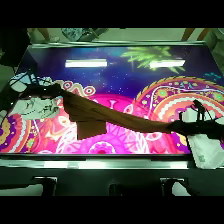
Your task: Fold the shirts.
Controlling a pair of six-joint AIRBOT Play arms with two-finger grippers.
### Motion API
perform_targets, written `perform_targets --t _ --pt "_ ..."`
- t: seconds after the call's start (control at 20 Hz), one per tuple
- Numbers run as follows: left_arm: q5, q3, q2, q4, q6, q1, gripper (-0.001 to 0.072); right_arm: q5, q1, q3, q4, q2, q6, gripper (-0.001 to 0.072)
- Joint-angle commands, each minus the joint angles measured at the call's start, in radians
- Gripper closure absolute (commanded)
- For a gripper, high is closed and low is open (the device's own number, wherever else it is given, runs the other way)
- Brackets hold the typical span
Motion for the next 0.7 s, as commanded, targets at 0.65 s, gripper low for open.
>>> perform_targets --t 0.65 --pt "-0.425 -0.043 -0.136 0.132 0.002 -0.001 0.0067 0.150 0.001 0.292 -0.229 -0.188 -0.131 0.0039"
